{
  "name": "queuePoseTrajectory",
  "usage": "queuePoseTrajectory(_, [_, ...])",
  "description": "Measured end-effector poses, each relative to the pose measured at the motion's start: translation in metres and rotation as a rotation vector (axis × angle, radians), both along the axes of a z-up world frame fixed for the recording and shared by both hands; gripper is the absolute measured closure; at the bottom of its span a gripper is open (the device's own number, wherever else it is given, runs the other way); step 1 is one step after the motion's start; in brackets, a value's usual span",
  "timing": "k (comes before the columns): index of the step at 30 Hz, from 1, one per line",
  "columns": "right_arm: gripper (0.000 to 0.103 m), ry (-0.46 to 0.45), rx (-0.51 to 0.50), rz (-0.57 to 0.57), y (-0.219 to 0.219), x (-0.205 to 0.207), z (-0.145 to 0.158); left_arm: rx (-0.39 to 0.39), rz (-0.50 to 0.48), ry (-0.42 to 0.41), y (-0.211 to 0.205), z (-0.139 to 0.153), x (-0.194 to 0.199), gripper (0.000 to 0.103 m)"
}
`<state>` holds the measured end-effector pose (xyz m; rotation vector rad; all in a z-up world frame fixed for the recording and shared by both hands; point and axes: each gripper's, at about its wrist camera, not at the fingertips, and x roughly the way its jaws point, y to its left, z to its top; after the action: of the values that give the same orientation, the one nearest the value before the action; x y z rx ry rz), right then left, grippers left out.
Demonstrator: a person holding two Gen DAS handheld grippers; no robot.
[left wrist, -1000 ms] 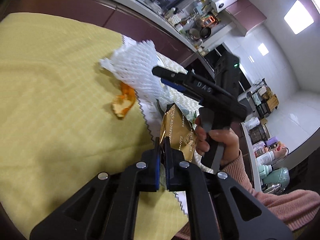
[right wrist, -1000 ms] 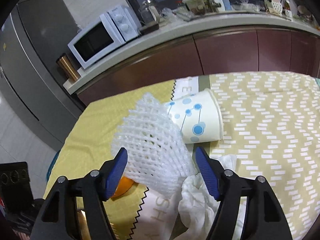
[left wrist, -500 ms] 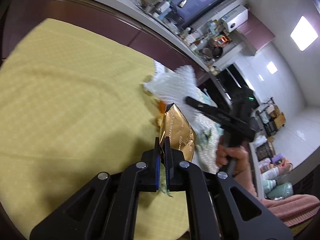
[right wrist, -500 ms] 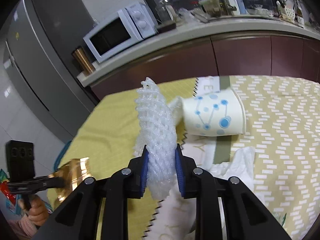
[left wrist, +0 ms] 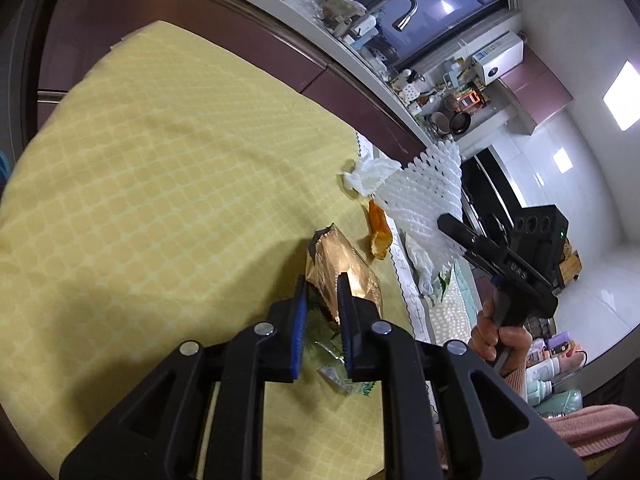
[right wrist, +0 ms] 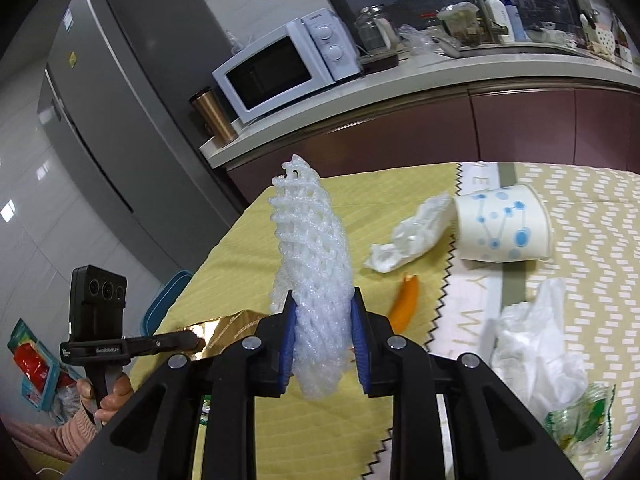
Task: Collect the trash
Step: 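Carry gold wrapper and foam net to the blue bin and open both tools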
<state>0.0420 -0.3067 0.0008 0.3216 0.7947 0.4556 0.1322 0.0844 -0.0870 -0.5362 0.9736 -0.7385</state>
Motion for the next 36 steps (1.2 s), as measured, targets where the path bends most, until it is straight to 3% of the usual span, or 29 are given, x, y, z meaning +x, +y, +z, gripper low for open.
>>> queuePoseTrajectory(2, [0.079, -0.005, -0.002, 0.016, 0.008, -0.001, 0.001, -0.014, 0.008, -0.005, 0.005, 0.001, -0.003, 0.094])
queuePoseTrajectory(3, [0.079, -0.007, -0.003, 0.024, 0.011, -0.001, 0.001, -0.018, 0.017, -0.006, 0.007, 0.001, -0.004, 0.102])
queuePoseTrajectory(7, [0.079, -0.017, -0.002, 0.061, 0.028, -0.002, 0.002, -0.064, 0.048, -0.005, 0.017, 0.003, -0.008, 0.101])
queuePoseTrajectory(12, [0.079, -0.019, 0.015, 0.117, 0.048, 0.001, 0.004, -0.066, 0.101, -0.025, 0.032, 0.008, -0.014, 0.101])
queuePoseTrajectory(23, [0.079, -0.008, 0.055, 0.326, 0.139, 0.026, 0.011, 0.021, 0.379, -0.128, 0.131, 0.036, -0.057, 0.101])
queuePoseTrajectory(36, [0.079, 0.054, -0.014, 0.504, 0.266, 0.050, -0.007, 0.132, 0.696, -0.073, 0.254, 0.016, -0.085, 0.102])
